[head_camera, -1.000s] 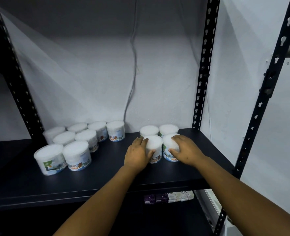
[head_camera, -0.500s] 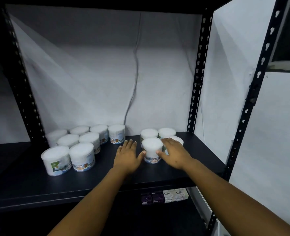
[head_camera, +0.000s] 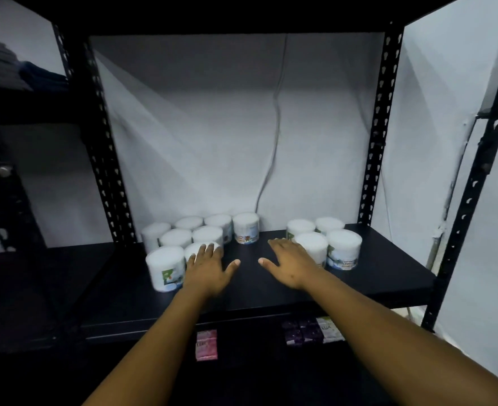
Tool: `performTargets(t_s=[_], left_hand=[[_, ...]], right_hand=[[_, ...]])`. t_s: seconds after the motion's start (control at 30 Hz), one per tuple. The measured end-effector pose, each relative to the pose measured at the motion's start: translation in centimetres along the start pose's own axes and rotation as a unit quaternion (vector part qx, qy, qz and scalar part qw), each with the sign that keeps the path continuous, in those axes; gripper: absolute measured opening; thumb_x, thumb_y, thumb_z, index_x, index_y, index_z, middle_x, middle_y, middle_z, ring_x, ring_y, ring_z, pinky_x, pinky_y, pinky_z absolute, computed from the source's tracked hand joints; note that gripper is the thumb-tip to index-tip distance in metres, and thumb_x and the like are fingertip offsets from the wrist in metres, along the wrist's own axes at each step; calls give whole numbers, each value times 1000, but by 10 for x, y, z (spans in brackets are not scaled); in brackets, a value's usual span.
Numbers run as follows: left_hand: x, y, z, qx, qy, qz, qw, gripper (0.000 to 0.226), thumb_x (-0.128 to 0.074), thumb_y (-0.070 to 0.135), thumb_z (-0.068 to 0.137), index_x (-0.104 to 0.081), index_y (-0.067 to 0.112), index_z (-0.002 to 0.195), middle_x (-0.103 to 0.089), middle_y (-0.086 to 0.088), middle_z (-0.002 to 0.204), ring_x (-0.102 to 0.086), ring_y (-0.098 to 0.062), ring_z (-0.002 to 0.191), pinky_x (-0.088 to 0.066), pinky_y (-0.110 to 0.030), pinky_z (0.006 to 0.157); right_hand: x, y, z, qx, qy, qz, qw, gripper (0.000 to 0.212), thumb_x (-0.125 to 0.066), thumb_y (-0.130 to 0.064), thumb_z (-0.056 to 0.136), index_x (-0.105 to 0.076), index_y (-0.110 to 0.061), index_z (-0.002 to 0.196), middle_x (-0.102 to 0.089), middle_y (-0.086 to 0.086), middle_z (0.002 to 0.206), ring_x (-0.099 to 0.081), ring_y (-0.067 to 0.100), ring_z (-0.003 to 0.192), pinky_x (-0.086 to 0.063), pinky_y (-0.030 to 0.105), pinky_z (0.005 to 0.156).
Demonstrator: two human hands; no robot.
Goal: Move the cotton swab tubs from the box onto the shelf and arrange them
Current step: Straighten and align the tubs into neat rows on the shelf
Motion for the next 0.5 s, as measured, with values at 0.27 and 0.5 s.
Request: performTargets(t_s=[0.27,0.5], left_hand=[[18,-91,-9,39,8,24,999,73,-31,61,93,-24,14,148,-20,-10,157,-13,-25,146,-14,-45,118],[22,-134,4,47,13,15,999,74,-40,62,89,-27,16,147,-25,-10,154,-20,-27,143,-18,-43,117]], right_hand=[[-37,-78,42,43,-30,2,999,73,-35,-60,93,-26,-13,148,-30,11,153,-26,27,141,-18,44,118],[-59,-113,82,64,-24,0,998,74,-43,-63,87,-36,-13,141,-41,11,145,-37,28,133,-29,41,110]])
Point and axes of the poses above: each hand's wrist, its own z-axis towards the middle knuckle, its own x-axis out of the back of the hand, y = z × x, the point moved 6 cm from there along z, towards the middle knuckle
